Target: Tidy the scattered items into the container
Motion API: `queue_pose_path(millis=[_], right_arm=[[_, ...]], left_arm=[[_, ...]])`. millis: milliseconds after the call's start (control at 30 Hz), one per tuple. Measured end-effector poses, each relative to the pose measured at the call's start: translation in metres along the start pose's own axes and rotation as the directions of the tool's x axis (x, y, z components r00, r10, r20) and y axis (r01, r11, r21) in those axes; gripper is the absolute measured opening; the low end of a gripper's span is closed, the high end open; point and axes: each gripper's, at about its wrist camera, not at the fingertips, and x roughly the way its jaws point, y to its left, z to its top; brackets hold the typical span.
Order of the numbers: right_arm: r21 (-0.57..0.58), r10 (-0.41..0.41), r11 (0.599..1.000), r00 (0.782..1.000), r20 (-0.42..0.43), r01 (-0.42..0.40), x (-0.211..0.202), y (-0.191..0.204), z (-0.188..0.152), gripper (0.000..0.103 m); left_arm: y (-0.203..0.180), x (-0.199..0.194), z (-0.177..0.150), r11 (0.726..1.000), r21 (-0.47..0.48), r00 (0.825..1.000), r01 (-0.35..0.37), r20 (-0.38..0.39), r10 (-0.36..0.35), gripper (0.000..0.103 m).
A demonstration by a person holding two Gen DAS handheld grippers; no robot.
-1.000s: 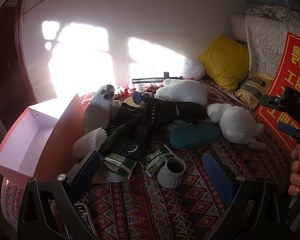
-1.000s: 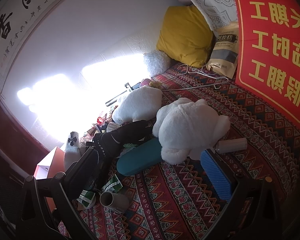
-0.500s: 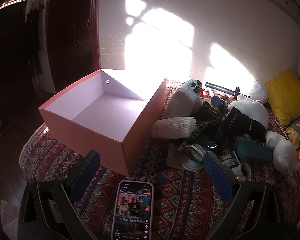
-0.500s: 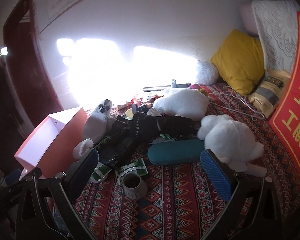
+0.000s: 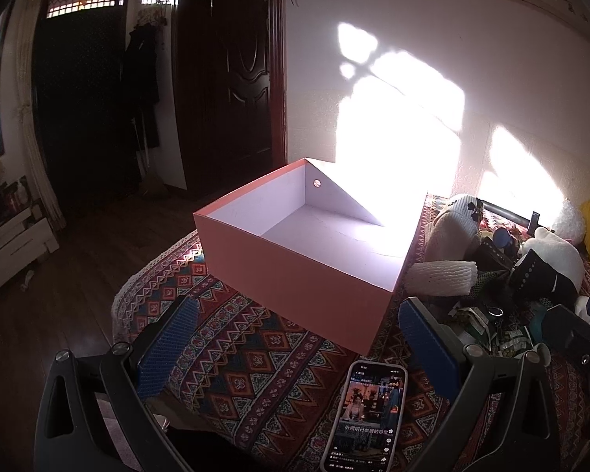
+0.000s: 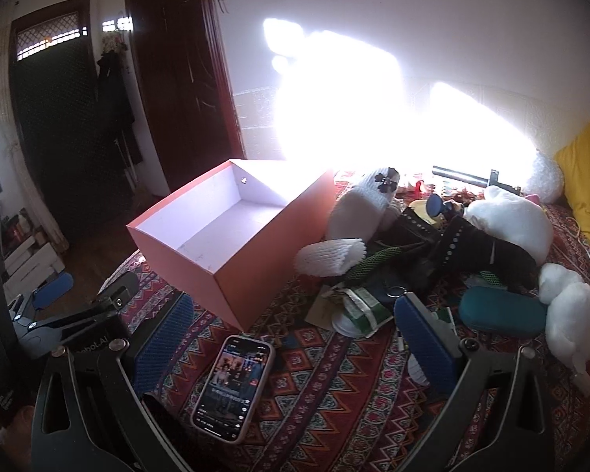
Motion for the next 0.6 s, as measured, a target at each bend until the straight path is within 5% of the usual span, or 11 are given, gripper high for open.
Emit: queue_pose_path(millis=[367,600], right_arm=[[-0.02,-0.045,0.999,0.999,-0.011,0.045,0.0,0.011,-0.004,0.102],[0.019,-0.121,0.992,0.992,-0.032,0.122,-0.026,-0.005,-0.015,0.102]], left_arm=[[0.008,-0.011,0.004,0.999,-0.013,0.999,0.047,-0.005,-0.047,0.103],[-0.023,-0.031,-0.008,0.989,0.086,0.993,0.118,-0.011,-0.118,0.103]])
